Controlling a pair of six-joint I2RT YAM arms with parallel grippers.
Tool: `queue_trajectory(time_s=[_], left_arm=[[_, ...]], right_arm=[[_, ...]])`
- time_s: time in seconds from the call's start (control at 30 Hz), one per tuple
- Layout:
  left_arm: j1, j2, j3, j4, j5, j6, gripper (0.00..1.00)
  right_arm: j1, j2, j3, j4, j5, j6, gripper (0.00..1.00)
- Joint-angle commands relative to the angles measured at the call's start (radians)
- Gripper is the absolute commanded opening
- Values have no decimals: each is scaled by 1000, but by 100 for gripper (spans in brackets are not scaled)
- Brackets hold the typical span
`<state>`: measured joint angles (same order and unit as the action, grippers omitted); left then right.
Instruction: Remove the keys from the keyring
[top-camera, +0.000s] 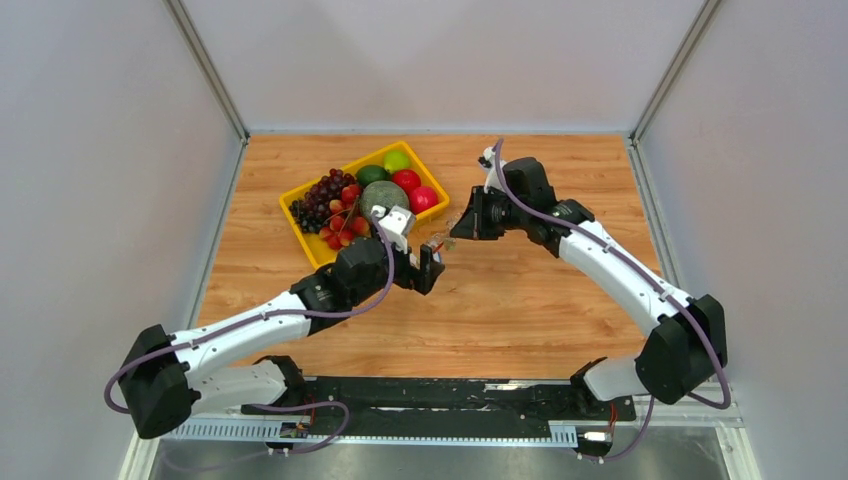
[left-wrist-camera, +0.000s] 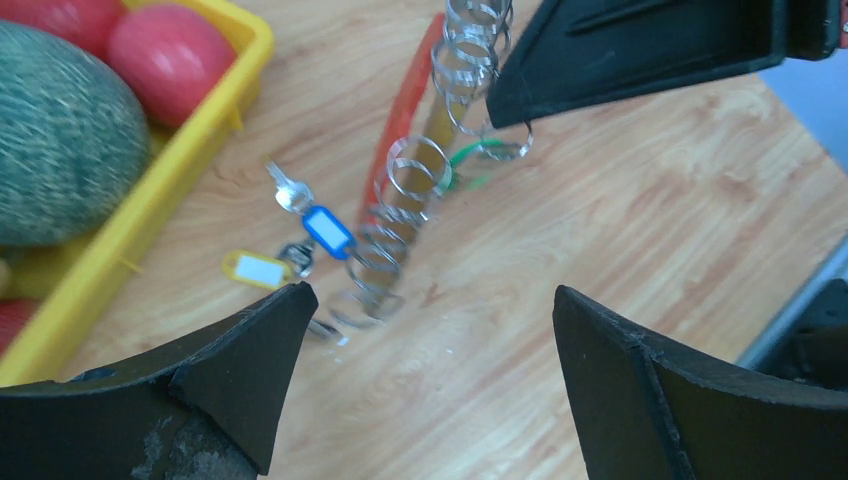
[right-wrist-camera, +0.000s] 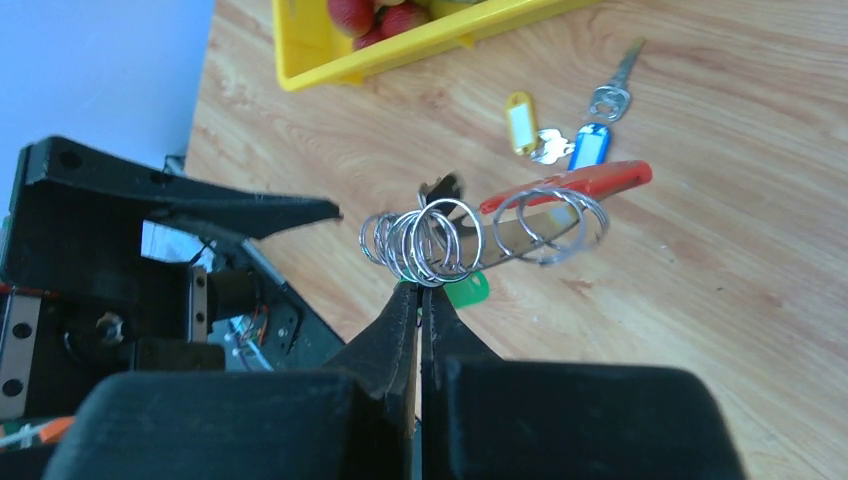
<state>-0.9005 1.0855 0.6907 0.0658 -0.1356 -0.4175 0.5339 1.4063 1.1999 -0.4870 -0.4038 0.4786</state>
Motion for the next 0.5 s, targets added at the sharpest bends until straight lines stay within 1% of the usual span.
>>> queue_trajectory(time_s=[0.0,0.03,0.1,0.13,0.17,0.2,0.23,0.3,0.47], left_arm=[[-21,-32,1,96,-144,265,100],[-21,-52,0,83,-176,284,100],[-20,-89,-16,76,-177,331,100],[-19,-115,-34,84,-159,357,100],[-18,-126,-43,90,-109,379,100],[-18,-146,-64,107,-75,388,100],[-18,-152,-73,114,-5,400,100],[-18,-160,-88,128,51,405,100],[-17,-163,-88,118,76,412,100]], right_arm=[[2,-55,-12,32,-141,1,0],[2,-65,-16,33,-144,-4,0],[3,-90,-26,31,-144,-17,0],[4,-102,-31,31,-141,-20,0],[5,-112,-37,31,-140,-21,0],[5,-121,-40,32,-142,-21,0],[6,-128,-42,33,-147,-21,0],[8,-139,-45,32,-158,-17,0],[19,-168,-49,32,-165,-8,0]])
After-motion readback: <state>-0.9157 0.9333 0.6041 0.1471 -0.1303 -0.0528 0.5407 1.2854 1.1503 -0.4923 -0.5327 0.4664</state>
